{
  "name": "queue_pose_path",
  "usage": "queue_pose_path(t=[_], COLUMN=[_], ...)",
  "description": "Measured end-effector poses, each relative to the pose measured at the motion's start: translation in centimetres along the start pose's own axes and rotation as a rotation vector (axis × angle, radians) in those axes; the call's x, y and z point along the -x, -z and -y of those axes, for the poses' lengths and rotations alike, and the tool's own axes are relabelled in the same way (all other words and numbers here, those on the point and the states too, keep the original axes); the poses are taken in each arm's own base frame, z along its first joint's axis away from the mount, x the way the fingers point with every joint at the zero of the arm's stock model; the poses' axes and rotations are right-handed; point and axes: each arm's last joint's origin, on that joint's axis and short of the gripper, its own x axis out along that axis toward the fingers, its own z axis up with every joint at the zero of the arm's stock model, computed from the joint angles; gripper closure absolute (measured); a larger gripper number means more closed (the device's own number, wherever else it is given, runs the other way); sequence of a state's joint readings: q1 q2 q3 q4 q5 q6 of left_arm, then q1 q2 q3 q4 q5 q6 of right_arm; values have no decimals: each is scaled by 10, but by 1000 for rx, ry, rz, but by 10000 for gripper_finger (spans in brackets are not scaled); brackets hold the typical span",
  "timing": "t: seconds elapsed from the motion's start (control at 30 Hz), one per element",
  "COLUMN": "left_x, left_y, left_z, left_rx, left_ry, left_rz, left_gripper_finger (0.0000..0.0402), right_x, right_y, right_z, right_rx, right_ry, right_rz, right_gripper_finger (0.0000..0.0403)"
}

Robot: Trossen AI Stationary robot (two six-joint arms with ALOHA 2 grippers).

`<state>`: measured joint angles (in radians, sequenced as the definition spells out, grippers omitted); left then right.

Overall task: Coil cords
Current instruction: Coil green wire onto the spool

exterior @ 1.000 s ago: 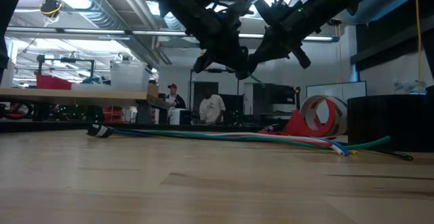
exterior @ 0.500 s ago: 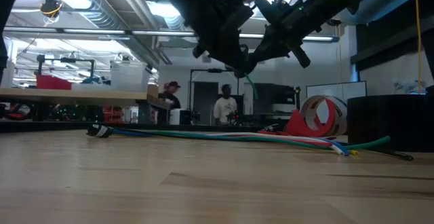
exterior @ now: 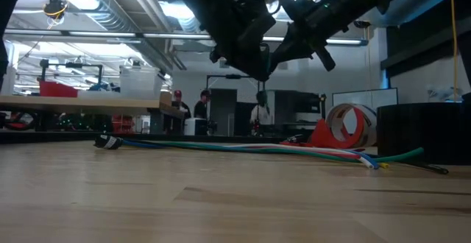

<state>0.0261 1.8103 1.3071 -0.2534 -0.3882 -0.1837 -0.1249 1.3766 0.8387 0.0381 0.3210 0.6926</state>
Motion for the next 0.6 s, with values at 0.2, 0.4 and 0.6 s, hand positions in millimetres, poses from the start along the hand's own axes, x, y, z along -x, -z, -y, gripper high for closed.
queue_pose_path(t=[0.2, 0.4, 0.6], left_x=[-7, -10, -10], left_y=[4, 6, 6], left_z=[2, 3, 3], left_rx=[44, 79, 109], left_ry=[-2, -4, -13], left_rz=[-15, -20, -16], left_gripper_finger=[343, 332, 349], right_x=[0, 0, 0], right_y=[-1, -1, -1], right_z=[-1, -1, -1], right_rx=[-6, -7, -8], right_ry=[-11, -18, -19], right_rz=[10, 6, 7], right_gripper_finger=[398, 398, 398])
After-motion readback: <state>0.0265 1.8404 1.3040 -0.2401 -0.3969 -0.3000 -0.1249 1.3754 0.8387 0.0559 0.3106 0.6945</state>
